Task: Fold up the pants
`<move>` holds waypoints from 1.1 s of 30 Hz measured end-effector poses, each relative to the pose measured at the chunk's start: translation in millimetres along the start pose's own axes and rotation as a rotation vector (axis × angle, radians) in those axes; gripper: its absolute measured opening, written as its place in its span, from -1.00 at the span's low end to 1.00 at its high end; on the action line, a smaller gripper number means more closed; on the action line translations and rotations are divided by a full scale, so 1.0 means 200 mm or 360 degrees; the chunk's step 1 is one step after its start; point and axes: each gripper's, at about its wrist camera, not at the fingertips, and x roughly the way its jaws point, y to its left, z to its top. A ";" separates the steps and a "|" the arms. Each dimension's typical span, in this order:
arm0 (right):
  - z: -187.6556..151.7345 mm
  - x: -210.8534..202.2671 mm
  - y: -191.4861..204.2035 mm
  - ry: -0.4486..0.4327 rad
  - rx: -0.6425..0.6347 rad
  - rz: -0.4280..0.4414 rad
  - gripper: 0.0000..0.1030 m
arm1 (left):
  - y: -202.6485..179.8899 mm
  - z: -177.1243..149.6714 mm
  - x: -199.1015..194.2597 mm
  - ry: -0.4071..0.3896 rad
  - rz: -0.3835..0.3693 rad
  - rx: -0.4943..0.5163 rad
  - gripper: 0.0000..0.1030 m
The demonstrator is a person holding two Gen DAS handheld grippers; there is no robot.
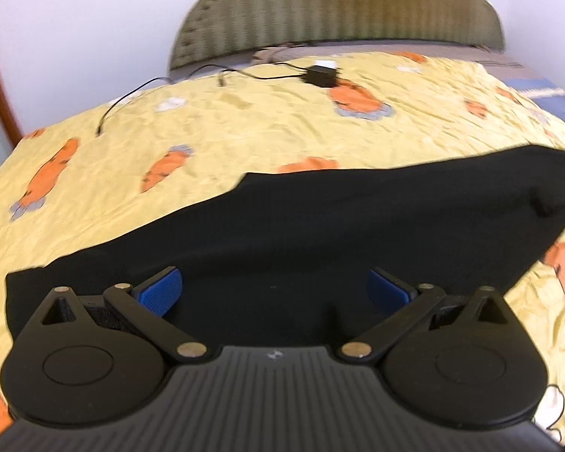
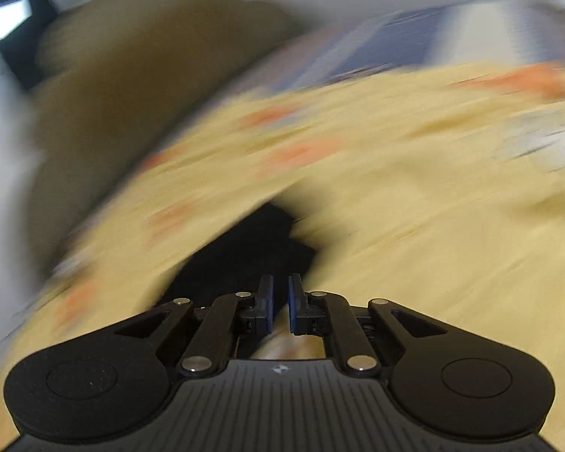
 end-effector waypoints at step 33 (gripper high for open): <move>-0.94 -0.12 0.86 -0.0285 -0.2240 0.0165 0.20 | 0.00 -0.04 -0.09 0.0258 -0.0194 -0.0507 1.00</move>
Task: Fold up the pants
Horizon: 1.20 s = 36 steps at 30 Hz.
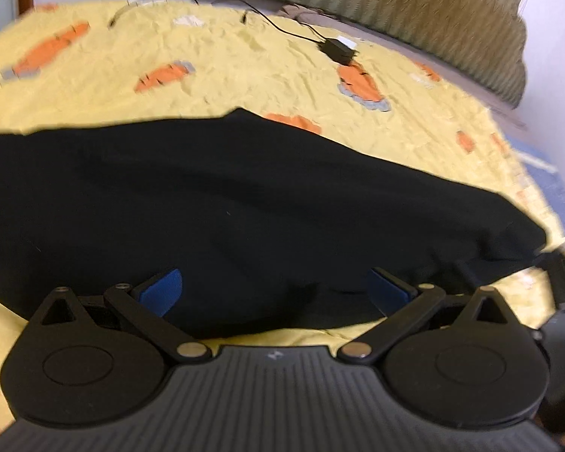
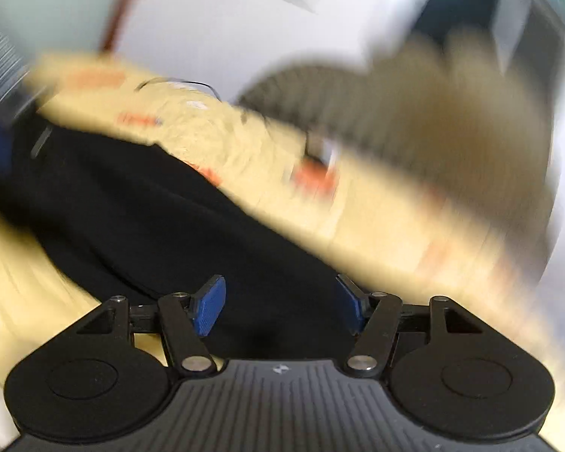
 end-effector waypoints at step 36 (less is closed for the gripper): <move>-0.05 0.02 0.24 0.0006 -0.0590 0.0539 -0.97 | -0.12 -0.10 0.08 -0.0145 0.0205 0.0710 0.97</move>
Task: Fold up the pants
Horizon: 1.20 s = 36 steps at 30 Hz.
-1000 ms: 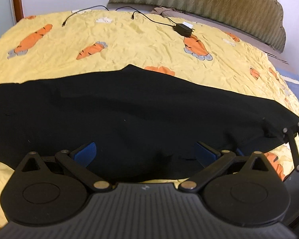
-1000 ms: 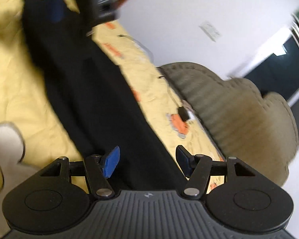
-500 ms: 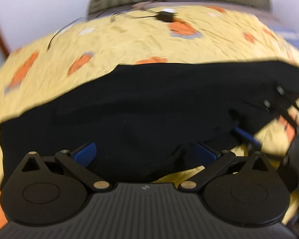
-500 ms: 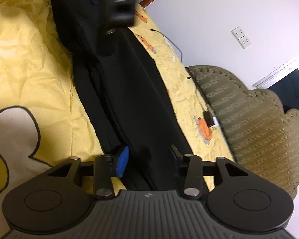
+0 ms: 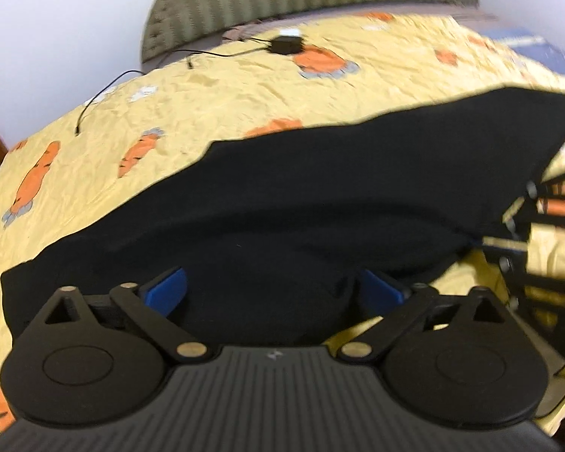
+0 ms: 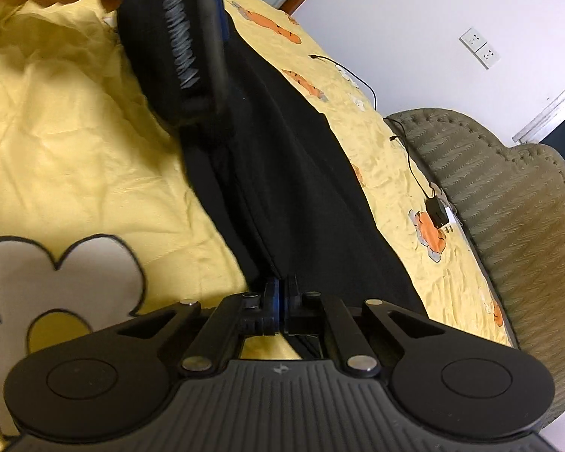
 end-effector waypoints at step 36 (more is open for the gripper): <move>-1.26 -0.41 -1.20 0.0054 0.2105 -0.0622 0.39 | -0.32 0.25 0.11 0.0002 -0.0176 0.0026 1.00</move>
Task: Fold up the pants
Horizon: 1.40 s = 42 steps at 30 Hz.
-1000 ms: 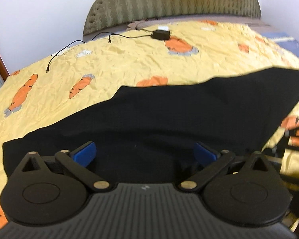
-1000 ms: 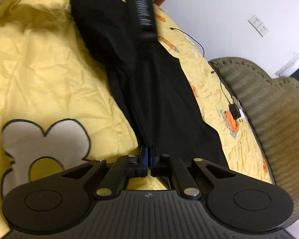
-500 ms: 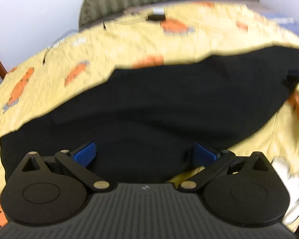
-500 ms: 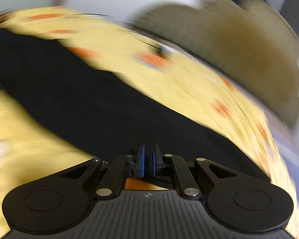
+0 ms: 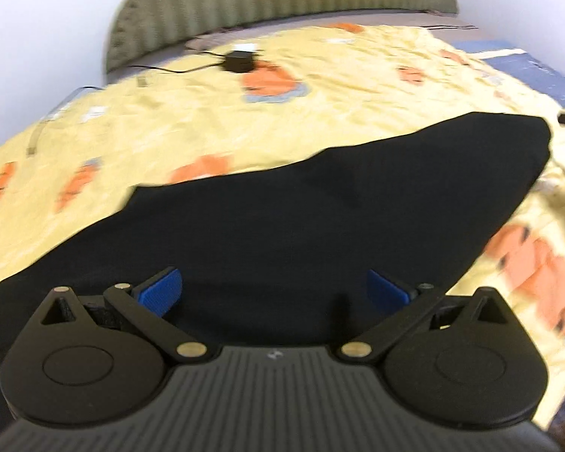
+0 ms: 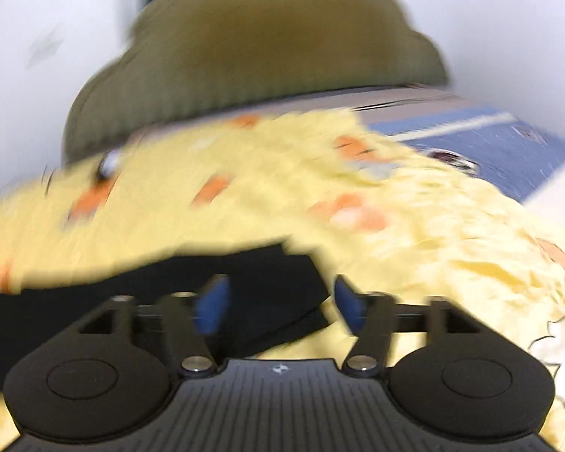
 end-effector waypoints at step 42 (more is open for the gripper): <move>0.25 0.08 0.04 -0.0073 -0.0240 0.0532 -0.75 | -0.37 0.02 0.22 0.0001 0.0144 0.0295 1.00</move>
